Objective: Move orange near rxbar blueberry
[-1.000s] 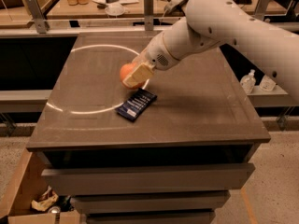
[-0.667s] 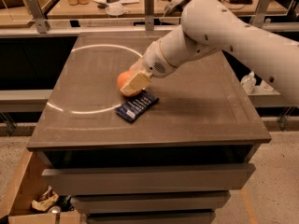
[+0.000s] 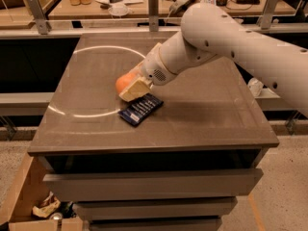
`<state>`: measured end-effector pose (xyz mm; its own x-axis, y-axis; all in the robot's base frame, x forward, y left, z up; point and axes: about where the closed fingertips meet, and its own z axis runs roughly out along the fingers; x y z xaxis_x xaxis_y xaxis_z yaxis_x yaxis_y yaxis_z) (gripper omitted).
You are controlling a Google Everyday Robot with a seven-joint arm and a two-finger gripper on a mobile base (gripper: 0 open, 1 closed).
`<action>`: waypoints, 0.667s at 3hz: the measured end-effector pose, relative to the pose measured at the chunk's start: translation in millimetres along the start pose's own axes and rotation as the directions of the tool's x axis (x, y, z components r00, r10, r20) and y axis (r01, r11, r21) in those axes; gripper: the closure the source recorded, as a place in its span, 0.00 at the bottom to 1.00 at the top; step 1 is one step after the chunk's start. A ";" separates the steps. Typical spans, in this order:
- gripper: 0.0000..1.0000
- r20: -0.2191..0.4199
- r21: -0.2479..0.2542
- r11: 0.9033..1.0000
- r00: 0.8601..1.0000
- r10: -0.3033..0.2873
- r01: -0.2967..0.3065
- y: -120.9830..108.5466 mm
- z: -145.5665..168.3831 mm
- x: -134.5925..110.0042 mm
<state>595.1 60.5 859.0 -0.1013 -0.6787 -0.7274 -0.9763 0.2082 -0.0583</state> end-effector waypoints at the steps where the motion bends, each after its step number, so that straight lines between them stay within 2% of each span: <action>1: 0.12 0.005 -0.017 1.000 1.000 -0.006 0.006 9.9 11.0 2.8; 2: 0.00 0.012 -0.011 1.000 1.000 -0.006 0.006 12.3 13.3 4.8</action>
Offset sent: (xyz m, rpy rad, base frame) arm -0.0098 0.0048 -0.0151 0.0221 -0.0104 -0.0050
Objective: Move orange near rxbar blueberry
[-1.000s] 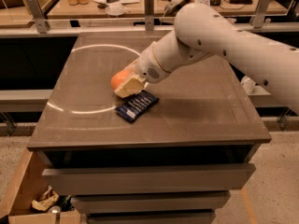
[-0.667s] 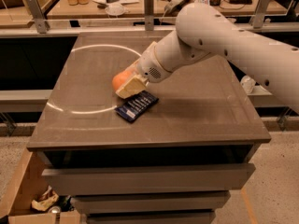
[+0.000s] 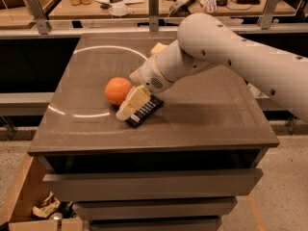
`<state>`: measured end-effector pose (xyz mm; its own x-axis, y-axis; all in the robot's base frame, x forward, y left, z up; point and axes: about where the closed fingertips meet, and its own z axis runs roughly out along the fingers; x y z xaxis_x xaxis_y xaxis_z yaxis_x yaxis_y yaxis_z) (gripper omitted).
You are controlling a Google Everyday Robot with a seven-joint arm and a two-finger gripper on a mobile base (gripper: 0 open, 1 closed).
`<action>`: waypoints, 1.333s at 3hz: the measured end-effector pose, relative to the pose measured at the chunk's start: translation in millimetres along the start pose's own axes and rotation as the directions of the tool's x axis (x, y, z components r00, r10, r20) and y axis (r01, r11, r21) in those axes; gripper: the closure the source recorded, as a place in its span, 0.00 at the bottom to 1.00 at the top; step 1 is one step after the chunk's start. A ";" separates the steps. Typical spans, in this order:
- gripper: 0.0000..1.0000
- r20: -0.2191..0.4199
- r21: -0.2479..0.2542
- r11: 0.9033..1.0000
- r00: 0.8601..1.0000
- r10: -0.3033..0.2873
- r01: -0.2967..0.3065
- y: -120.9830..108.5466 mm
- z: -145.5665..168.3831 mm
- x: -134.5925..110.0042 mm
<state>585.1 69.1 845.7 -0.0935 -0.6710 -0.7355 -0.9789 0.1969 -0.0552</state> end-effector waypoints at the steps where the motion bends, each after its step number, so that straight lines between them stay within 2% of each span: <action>1: 0.00 0.013 0.036 0.999 1.000 0.008 -0.008 -6.3 -7.1 -0.7; 2: 0.00 0.026 0.111 0.993 0.999 0.033 -0.036 -21.3 -27.5 3.7; 3: 0.00 0.017 0.214 0.975 0.998 0.063 -0.065 -40.1 -71.3 9.5; 4: 0.00 0.000 0.355 0.931 0.995 0.097 -0.090 -58.2 -129.1 24.9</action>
Offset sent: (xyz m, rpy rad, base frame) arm 0.0299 -0.0571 0.0324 0.0305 -0.0989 -0.2038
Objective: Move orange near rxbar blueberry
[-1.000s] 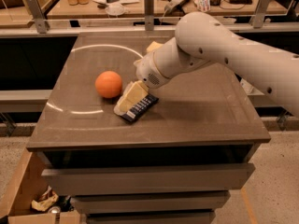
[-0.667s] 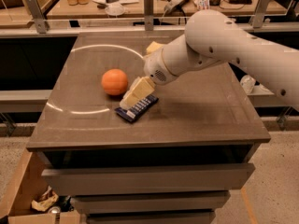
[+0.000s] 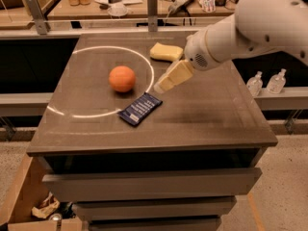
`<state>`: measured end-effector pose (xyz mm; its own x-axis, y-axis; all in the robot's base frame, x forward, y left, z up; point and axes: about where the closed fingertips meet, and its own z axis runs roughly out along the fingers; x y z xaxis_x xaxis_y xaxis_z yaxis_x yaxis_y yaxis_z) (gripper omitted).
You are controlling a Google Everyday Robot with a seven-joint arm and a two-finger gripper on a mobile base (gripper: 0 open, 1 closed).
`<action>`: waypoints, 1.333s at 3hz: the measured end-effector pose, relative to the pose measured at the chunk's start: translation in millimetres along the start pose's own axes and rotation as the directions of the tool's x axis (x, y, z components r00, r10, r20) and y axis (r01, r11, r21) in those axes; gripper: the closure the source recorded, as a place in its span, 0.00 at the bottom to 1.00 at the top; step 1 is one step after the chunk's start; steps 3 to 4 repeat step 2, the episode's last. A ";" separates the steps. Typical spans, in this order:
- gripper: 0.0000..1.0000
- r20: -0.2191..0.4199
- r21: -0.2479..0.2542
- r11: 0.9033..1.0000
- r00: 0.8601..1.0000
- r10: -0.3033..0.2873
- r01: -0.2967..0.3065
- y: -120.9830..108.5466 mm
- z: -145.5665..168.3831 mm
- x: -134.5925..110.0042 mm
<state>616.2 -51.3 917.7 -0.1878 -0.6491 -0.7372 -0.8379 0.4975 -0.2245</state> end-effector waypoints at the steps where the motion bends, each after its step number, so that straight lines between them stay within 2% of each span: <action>1: 0.00 -0.063 0.154 0.988 0.998 0.022 -0.012 -30.4 -41.8 14.3; 4: 0.00 -0.063 0.154 0.988 0.998 0.022 -0.012 -30.3 -41.8 14.2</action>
Offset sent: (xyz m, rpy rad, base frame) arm 0.0009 -0.0394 0.0192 -0.0533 -0.0483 -0.1109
